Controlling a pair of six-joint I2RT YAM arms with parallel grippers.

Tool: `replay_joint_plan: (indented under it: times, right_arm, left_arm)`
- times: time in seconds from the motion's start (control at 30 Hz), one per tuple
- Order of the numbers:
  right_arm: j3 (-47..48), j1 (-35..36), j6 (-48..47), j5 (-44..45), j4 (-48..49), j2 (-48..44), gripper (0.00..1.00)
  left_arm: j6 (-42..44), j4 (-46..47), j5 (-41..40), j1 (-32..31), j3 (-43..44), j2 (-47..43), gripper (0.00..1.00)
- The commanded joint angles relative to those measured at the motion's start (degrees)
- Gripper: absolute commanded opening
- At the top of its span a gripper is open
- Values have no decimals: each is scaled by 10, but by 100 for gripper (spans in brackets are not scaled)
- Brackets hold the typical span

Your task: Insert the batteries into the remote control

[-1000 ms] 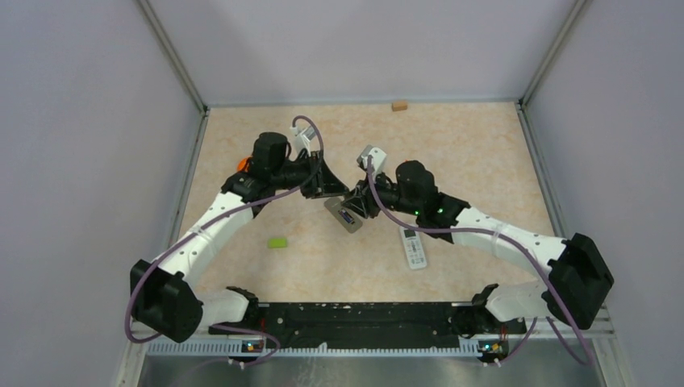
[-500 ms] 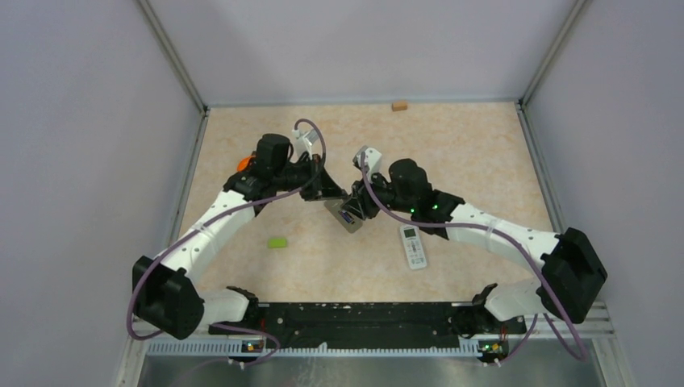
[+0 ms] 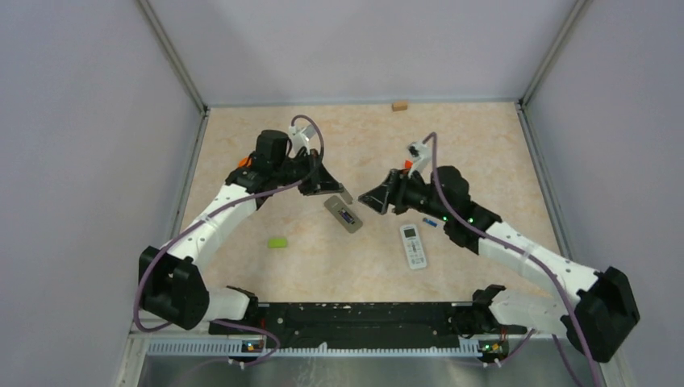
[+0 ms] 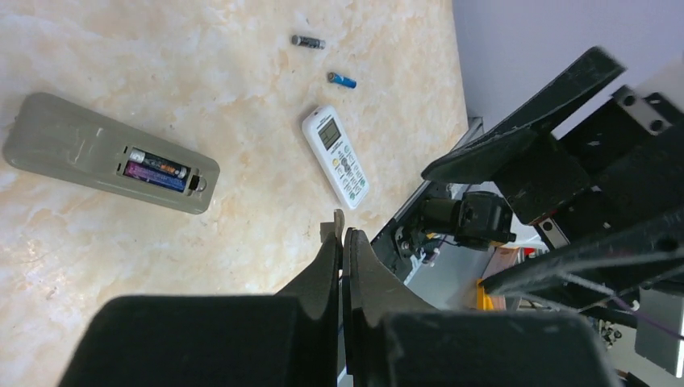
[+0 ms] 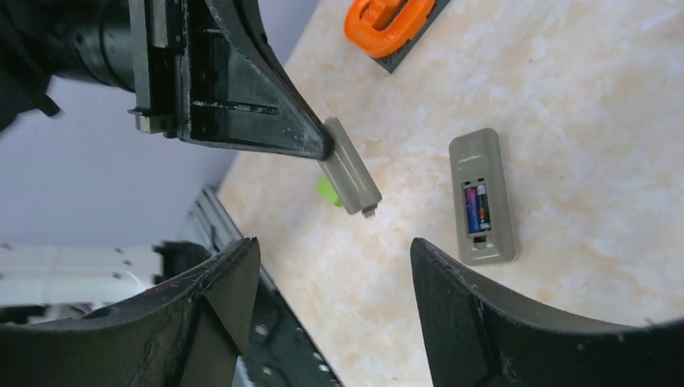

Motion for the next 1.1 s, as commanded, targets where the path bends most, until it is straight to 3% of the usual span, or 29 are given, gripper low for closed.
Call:
replay_joint_plan:
  times: [0.0,0.13,0.4,0.53,0.67,0.87,0.97,1.07]
  right_arm:
    - [-114,-18,269,34,162,-86,69]
    - [-152,-18,364,65,249,-85,69]
    - [-155,-16,445,37,395,6,69]
    - [-169,-16,458,54,437,12,65]
    - [-171,-16,446,69,413,-7,64]
    - [-161,-16,429,72,381,-7,64]
    - [-159,-16,437,53,433,17,63]
    - [-155,-16,445,31,504,40,52]
  left_arm:
    - [-46,98,47,15,-12,-10,0]
    - [-129,177,81,18,-49,-21,0]
    - [-291,369,113,19,-117,-32,0]
    - [-276,338,104,22,-105,-52,0]
    - [-219,259,79,27,-75,-70,0]
    - [-232,269,83,29,-66,-70,0]
    - [-247,282,92,28,-67,-67,0]
    - [-256,289,94,28,-70,-66,0]
